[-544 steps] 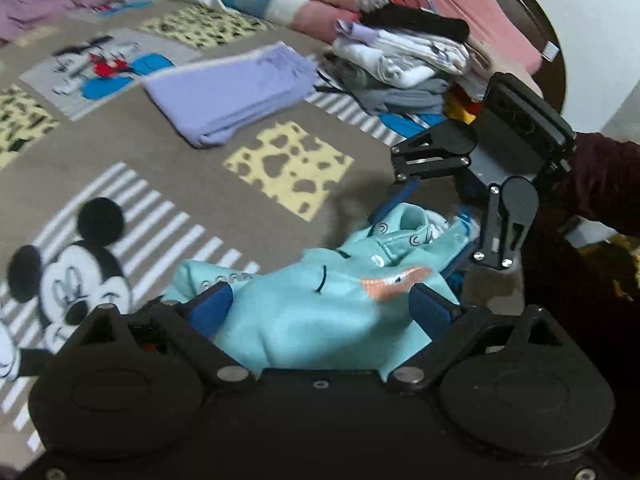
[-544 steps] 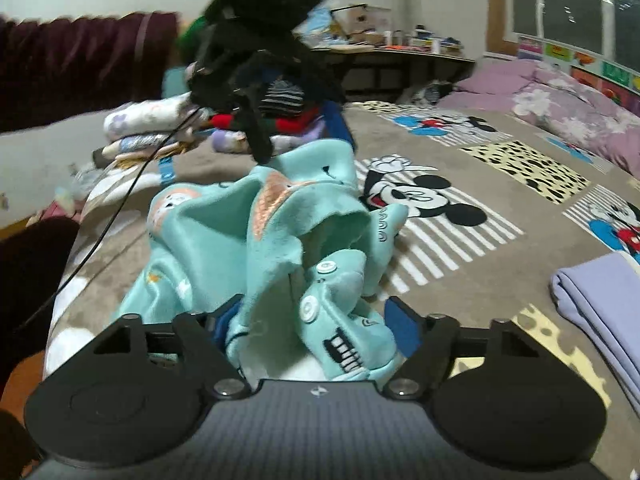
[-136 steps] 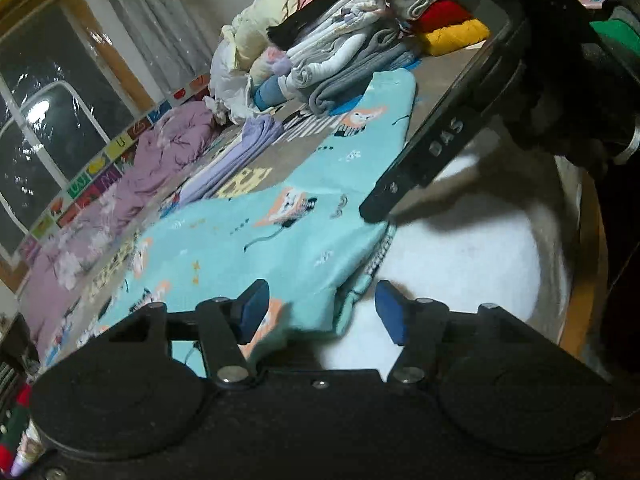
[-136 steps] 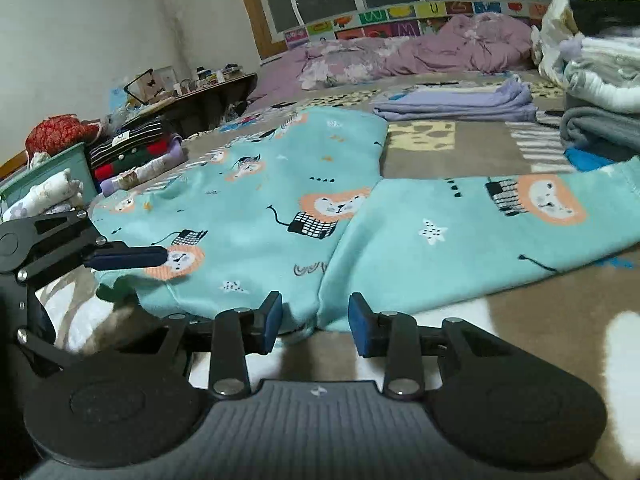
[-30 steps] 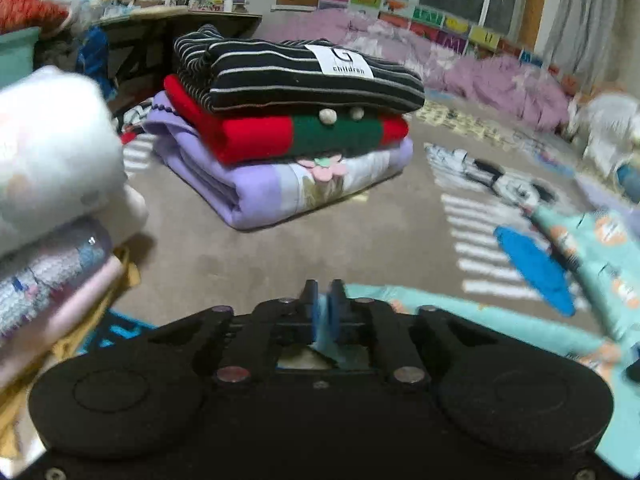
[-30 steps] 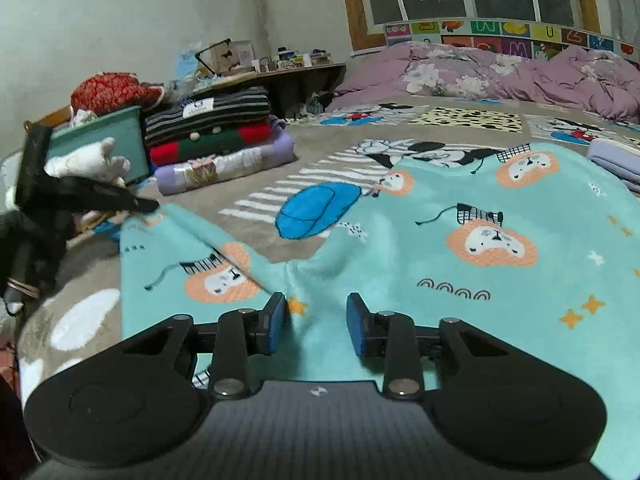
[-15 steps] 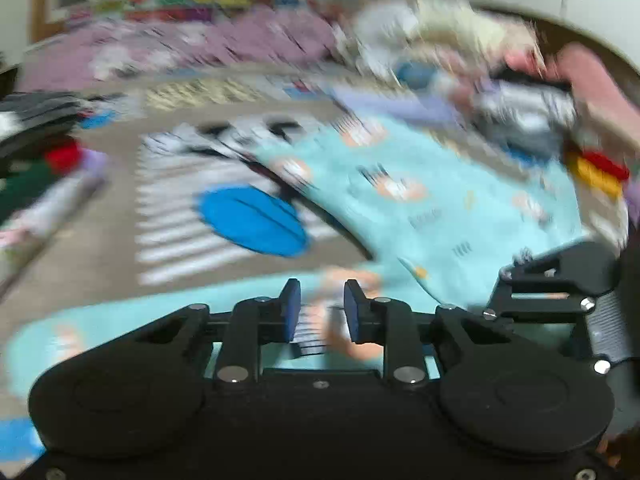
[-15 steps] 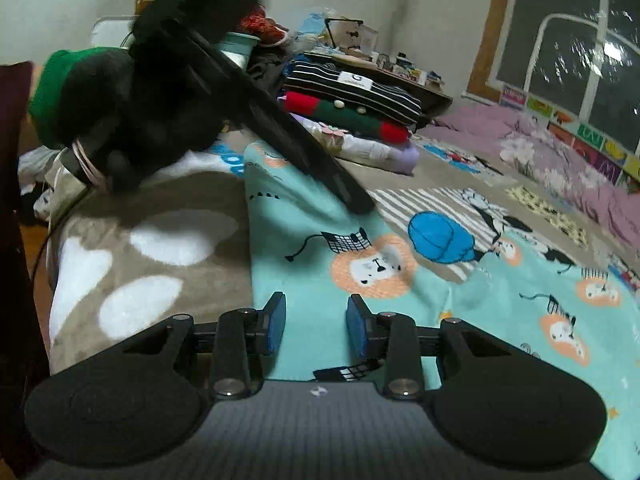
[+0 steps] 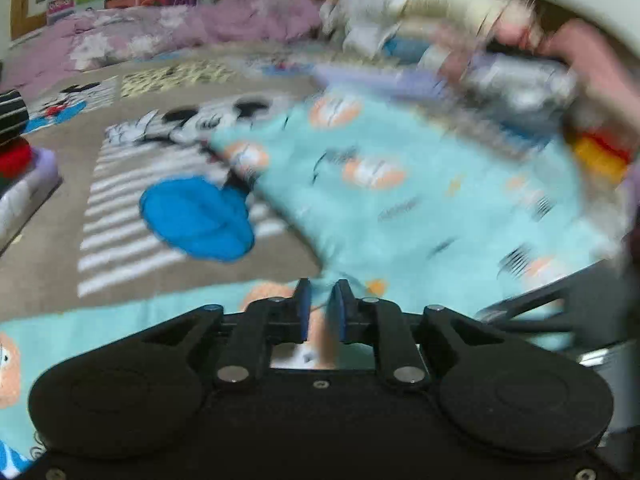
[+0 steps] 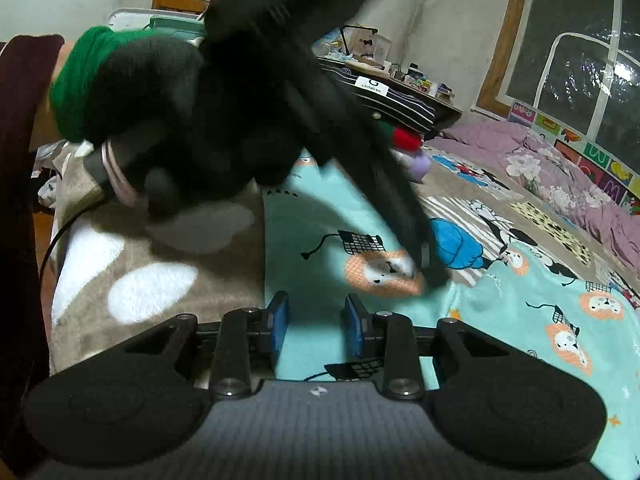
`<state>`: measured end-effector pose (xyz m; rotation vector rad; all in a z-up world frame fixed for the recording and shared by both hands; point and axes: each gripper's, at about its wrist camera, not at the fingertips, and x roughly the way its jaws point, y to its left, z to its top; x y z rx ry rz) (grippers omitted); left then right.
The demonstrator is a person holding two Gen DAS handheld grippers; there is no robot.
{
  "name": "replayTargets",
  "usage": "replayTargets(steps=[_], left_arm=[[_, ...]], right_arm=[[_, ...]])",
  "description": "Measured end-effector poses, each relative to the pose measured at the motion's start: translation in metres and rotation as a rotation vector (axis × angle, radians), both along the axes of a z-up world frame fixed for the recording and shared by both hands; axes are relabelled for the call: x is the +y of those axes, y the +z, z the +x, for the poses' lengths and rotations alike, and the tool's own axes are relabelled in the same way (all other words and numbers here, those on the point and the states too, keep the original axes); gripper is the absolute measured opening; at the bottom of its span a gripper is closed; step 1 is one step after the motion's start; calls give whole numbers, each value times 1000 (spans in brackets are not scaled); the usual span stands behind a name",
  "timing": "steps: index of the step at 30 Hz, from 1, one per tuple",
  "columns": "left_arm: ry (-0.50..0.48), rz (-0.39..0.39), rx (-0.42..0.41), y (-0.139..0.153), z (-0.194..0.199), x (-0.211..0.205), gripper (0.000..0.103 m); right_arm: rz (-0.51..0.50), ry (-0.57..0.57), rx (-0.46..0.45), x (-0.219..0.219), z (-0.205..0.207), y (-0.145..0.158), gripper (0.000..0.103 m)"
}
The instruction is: Fold clothes
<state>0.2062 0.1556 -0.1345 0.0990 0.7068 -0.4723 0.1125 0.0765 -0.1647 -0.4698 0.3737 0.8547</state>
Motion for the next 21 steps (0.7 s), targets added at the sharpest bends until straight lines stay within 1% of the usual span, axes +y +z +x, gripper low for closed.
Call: replayTargets(steps=[1, 2, 3, 4, 6, 9, 11, 13, 14, 15, 16, 17, 18, 19, 21], left_arm=[[55, -38, 0, 2, 4, 10, 12], [145, -27, -19, 7, 5, 23, 12], [252, 6, -47, 12, 6, 37, 12], [341, -2, -58, 16, 6, 59, 14], [488, -90, -61, 21, -1, 106, 14], [606, -111, -93, 29, -18, 145, 14], [575, -146, -103, 31, -27, 154, 14], [465, -159, -100, 30, -34, 148, 14], [403, -159, -80, 28, -36, 143, 19], [380, -106, -46, 21, -34, 137, 25], [374, -31, -7, 12, -30, 130, 33], [409, 16, -5, 8, -29, 130, 20], [462, 51, -20, 7, -29, 133, 15], [510, 33, -41, 11, -31, 141, 13], [625, 58, -127, 24, -37, 148, 14]], right_arm=[[-3, -1, -3, 0, 0, 0, 32], [-6, -3, -6, 1, 0, -1, 32], [-8, -4, -9, 1, 0, -1, 32], [-11, -4, -12, 2, -1, -1, 32], [-12, -5, -13, 2, 0, -1, 32], [-1, -1, -4, 0, 2, -1, 32], [6, 8, -1, -1, 2, -1, 32], [6, 17, -4, -2, 1, -1, 32], [5, 19, -7, -2, 1, -1, 32], [3, 20, -10, -2, 0, -1, 32], [0, 20, -13, -1, -2, -1, 32], [-3, 19, -16, 0, -3, -2, 32], [-5, 19, -19, 0, -4, -2, 32], [-8, 18, -22, 1, -6, -2, 32], [-13, 17, -28, 2, -8, -3, 32]])
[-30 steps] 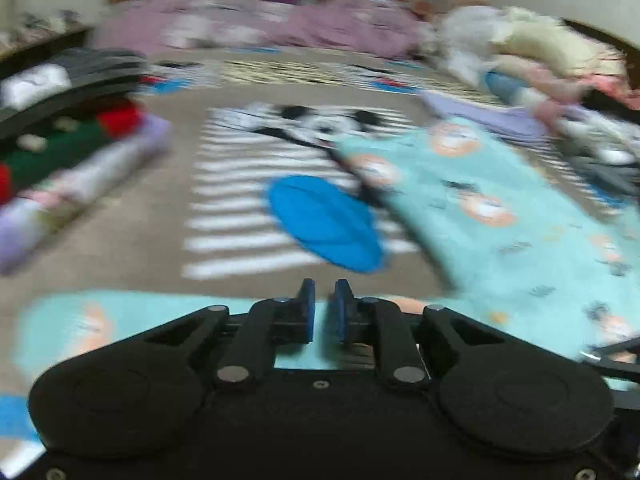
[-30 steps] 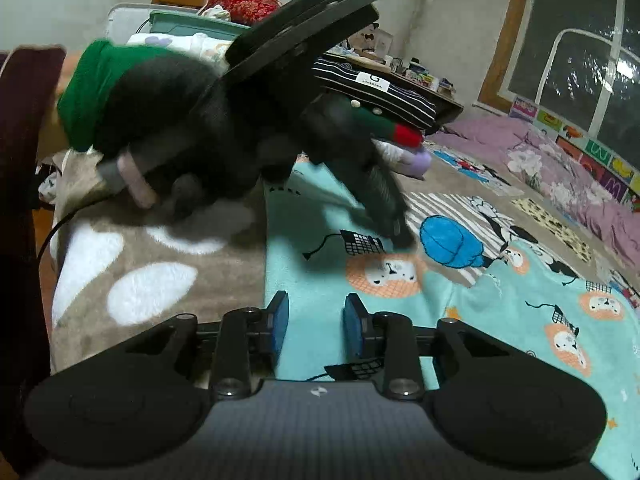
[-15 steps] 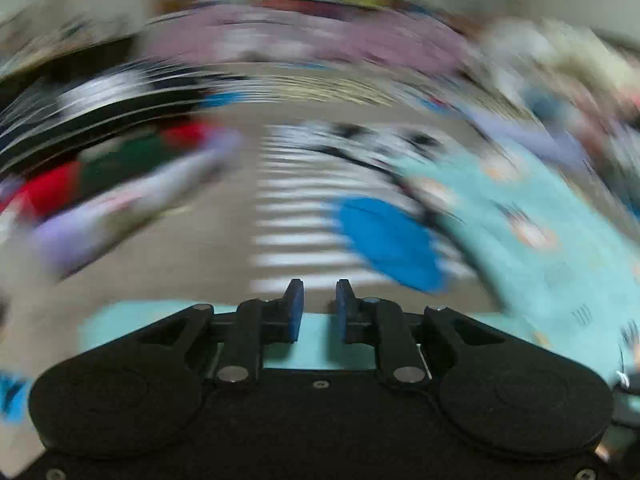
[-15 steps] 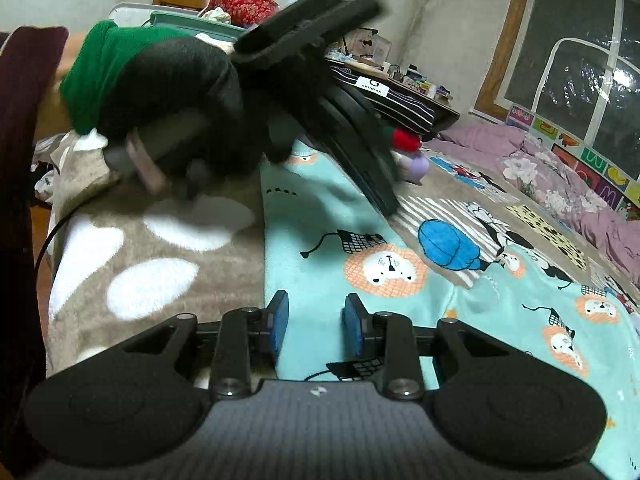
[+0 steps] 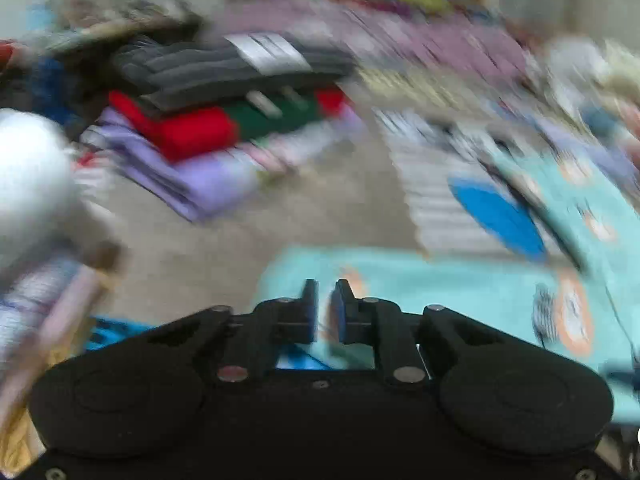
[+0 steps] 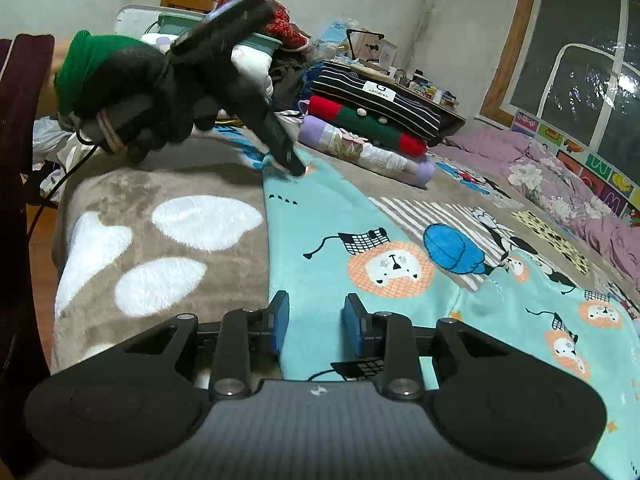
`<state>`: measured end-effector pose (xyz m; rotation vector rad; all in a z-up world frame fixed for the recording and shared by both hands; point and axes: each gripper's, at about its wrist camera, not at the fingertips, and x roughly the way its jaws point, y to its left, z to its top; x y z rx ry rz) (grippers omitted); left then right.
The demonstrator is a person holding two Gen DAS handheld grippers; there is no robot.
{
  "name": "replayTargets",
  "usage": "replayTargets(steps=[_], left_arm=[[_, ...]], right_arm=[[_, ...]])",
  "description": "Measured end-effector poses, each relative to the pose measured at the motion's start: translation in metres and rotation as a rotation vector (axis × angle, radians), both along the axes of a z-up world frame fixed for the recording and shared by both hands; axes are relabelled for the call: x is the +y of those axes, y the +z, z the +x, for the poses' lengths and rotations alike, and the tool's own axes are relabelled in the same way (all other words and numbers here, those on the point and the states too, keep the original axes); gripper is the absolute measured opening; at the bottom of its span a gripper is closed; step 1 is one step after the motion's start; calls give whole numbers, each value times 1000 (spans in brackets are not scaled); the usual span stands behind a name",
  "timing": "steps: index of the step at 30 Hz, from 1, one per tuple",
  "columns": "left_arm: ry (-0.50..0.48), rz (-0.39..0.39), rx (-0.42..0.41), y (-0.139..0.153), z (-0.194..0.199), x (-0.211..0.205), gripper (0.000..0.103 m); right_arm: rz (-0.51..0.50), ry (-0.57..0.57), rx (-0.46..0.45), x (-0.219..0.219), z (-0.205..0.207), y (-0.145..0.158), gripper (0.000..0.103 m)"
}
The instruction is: Fold clothes
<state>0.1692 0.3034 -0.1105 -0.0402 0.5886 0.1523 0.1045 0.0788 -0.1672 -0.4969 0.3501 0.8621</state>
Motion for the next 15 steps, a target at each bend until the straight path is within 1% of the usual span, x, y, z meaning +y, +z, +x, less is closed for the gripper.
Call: replayTargets(steps=[1, 3, 4, 5, 6, 7, 9, 10, 13, 15], left_arm=[[-22, -32, -23, 3, -4, 1, 14], [-127, -133, -53, 4, -9, 0, 14], [-130, -120, -17, -2, -5, -4, 20], [-107, -84, 36, -9, 2, -9, 35], [-84, -48, 89, -16, 8, -13, 34], [-55, -39, 94, -16, 11, -16, 29], [8, -45, 62, -9, 13, -21, 29], [-6, -46, 37, -1, 12, -28, 31], [-103, -36, -58, 25, 8, -59, 56], [-161, -27, -102, 33, 8, -81, 56]], right_arm=[[1, 1, 0, -1, 0, 0, 32], [8, 4, 10, -2, 1, 0, 32], [12, 5, 17, -3, 2, 0, 32], [15, 6, 21, -3, 3, 0, 32], [17, 7, 25, -4, 3, 1, 32], [17, 11, 30, -4, 3, 1, 32], [16, 19, 40, -5, 4, 2, 32], [16, 22, 46, -5, 4, 3, 32], [25, 2, 90, -10, 10, 13, 31], [99, -36, 102, -25, 6, 23, 31]])
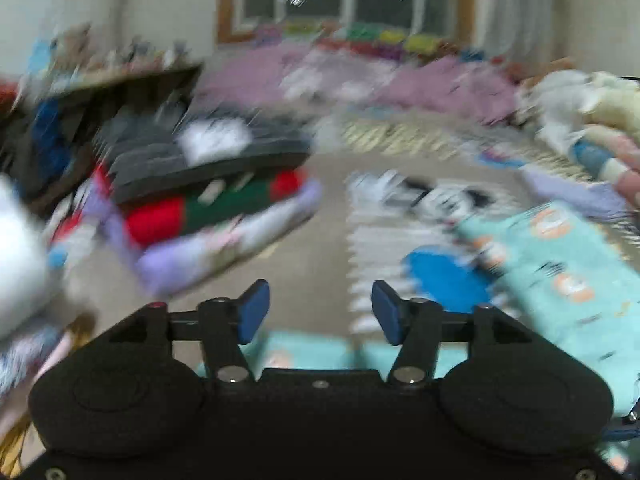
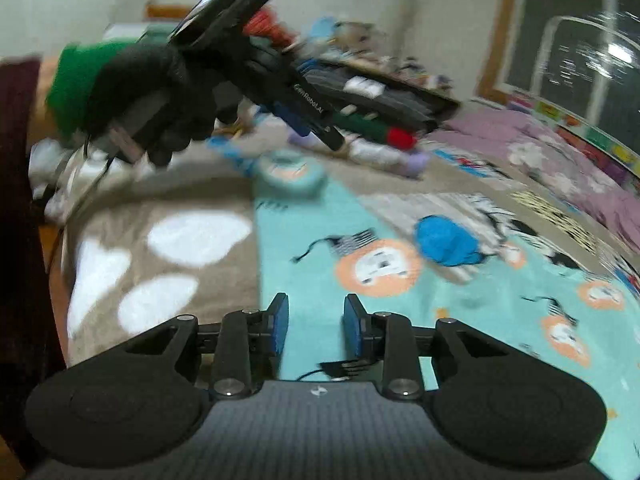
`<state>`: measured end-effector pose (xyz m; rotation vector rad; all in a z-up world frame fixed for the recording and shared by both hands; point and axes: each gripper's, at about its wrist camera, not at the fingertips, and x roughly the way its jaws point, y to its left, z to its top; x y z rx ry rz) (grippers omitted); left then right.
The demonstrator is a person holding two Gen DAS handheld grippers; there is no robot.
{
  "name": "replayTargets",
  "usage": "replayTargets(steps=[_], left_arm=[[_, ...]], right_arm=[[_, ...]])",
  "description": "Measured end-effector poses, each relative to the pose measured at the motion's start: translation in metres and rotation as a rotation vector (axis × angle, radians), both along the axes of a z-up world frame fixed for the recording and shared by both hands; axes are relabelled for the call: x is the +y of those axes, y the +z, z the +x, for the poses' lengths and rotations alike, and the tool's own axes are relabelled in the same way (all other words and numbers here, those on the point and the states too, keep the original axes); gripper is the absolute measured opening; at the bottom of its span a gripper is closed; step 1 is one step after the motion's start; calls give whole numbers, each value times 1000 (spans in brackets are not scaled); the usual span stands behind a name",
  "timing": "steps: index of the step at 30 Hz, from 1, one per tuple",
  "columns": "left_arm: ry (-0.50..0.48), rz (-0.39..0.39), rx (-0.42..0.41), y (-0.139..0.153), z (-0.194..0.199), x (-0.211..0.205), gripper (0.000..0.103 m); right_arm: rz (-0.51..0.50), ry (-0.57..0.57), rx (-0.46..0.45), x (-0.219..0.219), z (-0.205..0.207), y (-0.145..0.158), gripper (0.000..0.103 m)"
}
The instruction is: Fold clothes
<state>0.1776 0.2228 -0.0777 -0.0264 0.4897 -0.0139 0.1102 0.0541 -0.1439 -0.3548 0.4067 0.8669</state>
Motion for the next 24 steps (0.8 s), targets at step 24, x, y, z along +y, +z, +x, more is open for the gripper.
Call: replayTargets(steps=[24], left_arm=[[-133, -400, 181, -19, 132, -64, 56]], right_arm=[[779, -716, 523, -346, 155, -17, 50]])
